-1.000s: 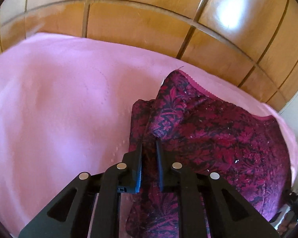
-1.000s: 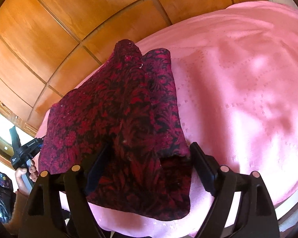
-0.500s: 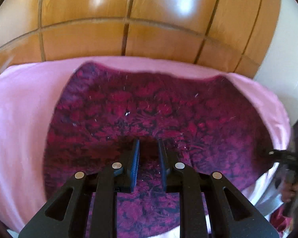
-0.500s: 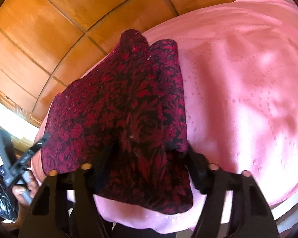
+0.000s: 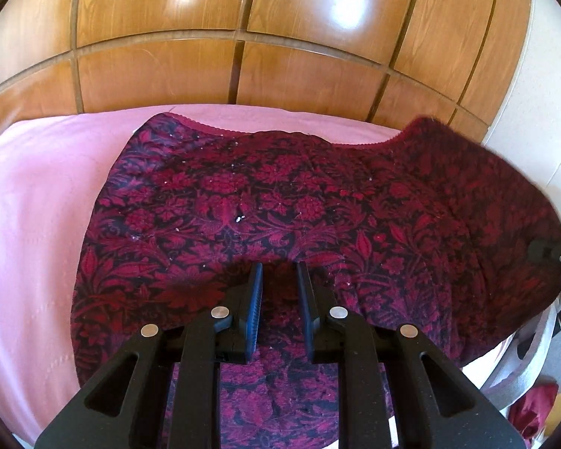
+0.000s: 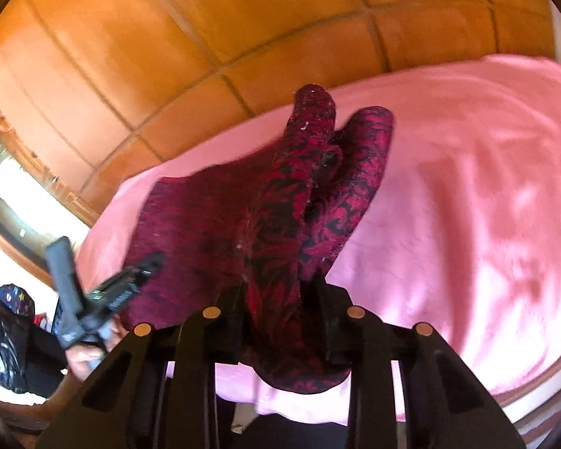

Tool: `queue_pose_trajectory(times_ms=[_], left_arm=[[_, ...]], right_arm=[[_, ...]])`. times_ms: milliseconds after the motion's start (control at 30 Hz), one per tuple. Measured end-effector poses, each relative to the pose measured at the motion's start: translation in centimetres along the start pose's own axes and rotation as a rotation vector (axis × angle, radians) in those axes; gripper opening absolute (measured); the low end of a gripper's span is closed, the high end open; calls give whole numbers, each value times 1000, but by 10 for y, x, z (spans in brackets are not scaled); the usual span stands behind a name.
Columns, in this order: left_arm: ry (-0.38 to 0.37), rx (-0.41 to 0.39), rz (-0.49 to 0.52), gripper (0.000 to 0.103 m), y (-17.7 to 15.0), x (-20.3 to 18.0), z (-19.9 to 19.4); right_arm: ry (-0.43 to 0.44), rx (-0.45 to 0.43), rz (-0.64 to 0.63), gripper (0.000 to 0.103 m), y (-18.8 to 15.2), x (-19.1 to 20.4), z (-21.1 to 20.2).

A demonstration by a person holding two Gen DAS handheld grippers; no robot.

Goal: Fold small clothes

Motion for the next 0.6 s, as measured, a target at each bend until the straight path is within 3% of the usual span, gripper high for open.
queue_pose_trajectory(times_ms=[333,467,600], left_arm=[[-40,-6,-49,16,-1,12,-9],[-94,2,-150,16,-1,35,-25],[-81,-23,-229,16,3,75,-47]], right_arm=[[101,-18,-112,25,15,84,27],[132,-20,-156,24,18,102,29],[175,-33,-192,24,22,127,33]])
Point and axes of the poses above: each gripper's, at about its wrist camera, not at the fingertips, and z roughly the way its jaws point, x to its left, y to its top, the point moved 9 cm from there along z, roughly the way its jaws point, and after that the axes turned 9 degrees about -x, right-handed, at the moved point
